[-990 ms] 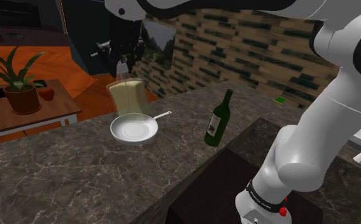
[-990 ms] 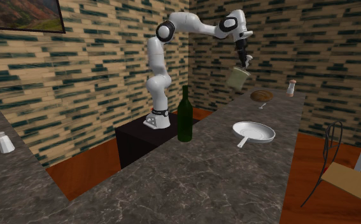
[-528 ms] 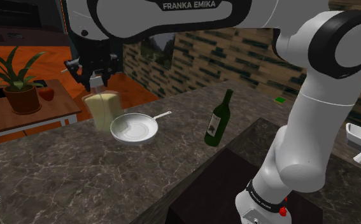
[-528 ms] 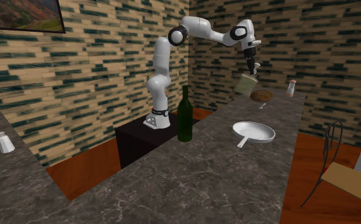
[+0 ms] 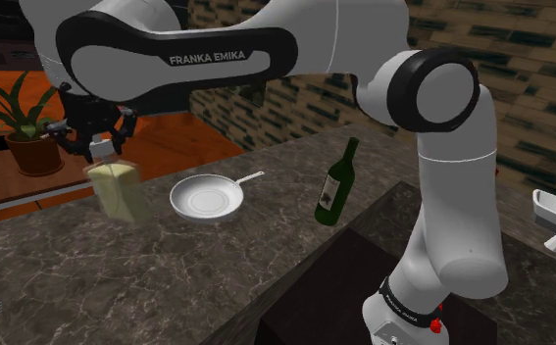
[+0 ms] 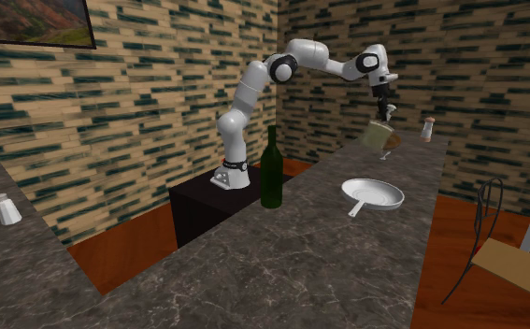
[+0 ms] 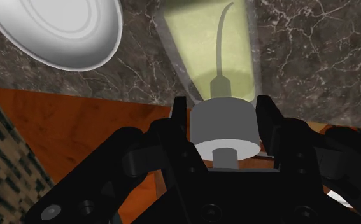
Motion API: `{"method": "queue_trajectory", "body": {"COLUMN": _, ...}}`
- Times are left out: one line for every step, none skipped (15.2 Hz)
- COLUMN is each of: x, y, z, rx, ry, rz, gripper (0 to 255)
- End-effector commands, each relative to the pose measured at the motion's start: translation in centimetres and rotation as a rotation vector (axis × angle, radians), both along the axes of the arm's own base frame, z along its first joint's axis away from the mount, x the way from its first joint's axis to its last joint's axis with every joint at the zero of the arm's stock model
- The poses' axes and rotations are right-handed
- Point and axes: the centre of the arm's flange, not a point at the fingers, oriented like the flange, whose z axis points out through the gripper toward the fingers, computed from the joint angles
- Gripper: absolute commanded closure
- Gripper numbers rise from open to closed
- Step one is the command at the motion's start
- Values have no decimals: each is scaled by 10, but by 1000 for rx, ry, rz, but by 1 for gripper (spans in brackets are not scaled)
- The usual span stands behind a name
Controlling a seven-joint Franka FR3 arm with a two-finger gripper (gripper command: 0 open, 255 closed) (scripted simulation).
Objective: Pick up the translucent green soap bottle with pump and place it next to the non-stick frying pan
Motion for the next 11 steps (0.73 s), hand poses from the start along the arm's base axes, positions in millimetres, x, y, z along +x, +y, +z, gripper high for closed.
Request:
{"method": "queue_trajectory", "body": {"x": 8, "y": 11, "z": -16, "rx": -1, "ry": 0, "rz": -1, "gripper": 255}}
{"method": "queue_trajectory", "body": {"x": 8, "y": 11, "z": -21, "rx": -1, "ry": 0, "rz": -1, "gripper": 255}}
{"method": "queue_trajectory", "body": {"x": 8, "y": 11, "z": -26, "rx": -1, "ry": 0, "rz": -1, "gripper": 255}}
{"method": "queue_trajectory", "body": {"x": 8, "y": 11, "z": -31, "rx": -1, "ry": 0, "rz": -1, "gripper": 255}}
{"method": "queue_trajectory", "body": {"x": 8, "y": 11, "z": -37, "rx": -1, "ry": 0, "rz": -1, "gripper": 255}}
{"method": "queue_trajectory", "body": {"x": 8, "y": 11, "z": -42, "rx": -1, "ry": 0, "rz": -1, "gripper": 255}}
{"method": "queue_trajectory", "body": {"x": 8, "y": 11, "z": -47, "rx": -1, "ry": 0, "rz": -1, "gripper": 255}}
{"method": "queue_trajectory", "body": {"x": 8, "y": 11, "z": -53, "rx": -1, "ry": 0, "rz": -1, "gripper": 255}}
{"method": "queue_trajectory", "body": {"x": 8, "y": 11, "z": -58, "rx": -1, "ry": 0, "rz": -1, "gripper": 255}}
{"method": "queue_trajectory", "body": {"x": 8, "y": 11, "z": -63, "rx": -1, "ry": 0, "rz": -1, "gripper": 255}}
{"method": "queue_trajectory", "body": {"x": 8, "y": 11, "z": -68, "rx": -1, "ry": 0, "rz": -1, "gripper": 255}}
